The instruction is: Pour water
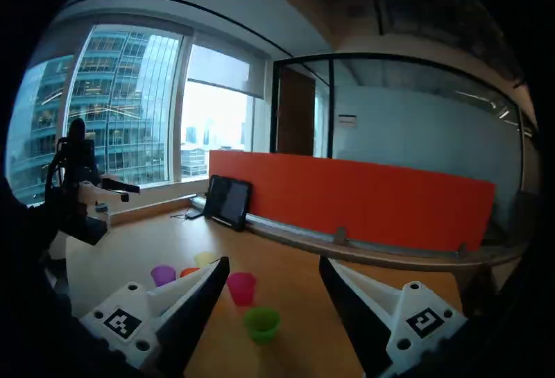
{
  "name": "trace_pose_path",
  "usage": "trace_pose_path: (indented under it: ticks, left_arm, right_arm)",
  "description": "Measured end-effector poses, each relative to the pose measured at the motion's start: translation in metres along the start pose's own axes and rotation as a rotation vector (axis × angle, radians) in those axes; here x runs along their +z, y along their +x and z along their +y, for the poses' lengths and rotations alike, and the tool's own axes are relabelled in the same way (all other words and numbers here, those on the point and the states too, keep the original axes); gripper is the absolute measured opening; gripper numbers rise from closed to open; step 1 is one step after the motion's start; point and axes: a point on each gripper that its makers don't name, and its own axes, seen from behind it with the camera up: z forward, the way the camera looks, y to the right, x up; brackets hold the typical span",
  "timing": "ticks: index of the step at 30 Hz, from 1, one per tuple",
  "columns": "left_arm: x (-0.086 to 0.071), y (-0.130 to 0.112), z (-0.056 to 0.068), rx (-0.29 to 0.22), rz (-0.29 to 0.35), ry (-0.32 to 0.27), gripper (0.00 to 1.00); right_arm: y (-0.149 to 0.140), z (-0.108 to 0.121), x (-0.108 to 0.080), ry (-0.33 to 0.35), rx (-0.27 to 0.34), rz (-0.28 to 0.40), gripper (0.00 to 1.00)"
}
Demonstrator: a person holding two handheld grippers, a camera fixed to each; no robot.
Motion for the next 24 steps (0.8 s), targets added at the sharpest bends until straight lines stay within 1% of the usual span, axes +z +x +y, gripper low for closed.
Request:
trace_pose_path:
  ticks: [11, 15, 24]
  left_arm:
    - [0.011, -0.027, 0.022, 0.013, -0.044, -0.085, 0.94]
    - [0.015, -0.038, 0.032, 0.015, -0.062, -0.117, 0.94]
    - [0.025, -0.064, 0.055, 0.043, -0.108, -0.180, 0.94]
  right_arm:
    - [-0.025, -0.004, 0.011, 0.047, -0.004, -0.056, 1.00]
    - [-0.036, -0.004, 0.015, 0.057, -0.003, -0.081, 1.00]
    - [-0.062, -0.005, 0.021, 0.078, -0.021, -0.143, 1.00]
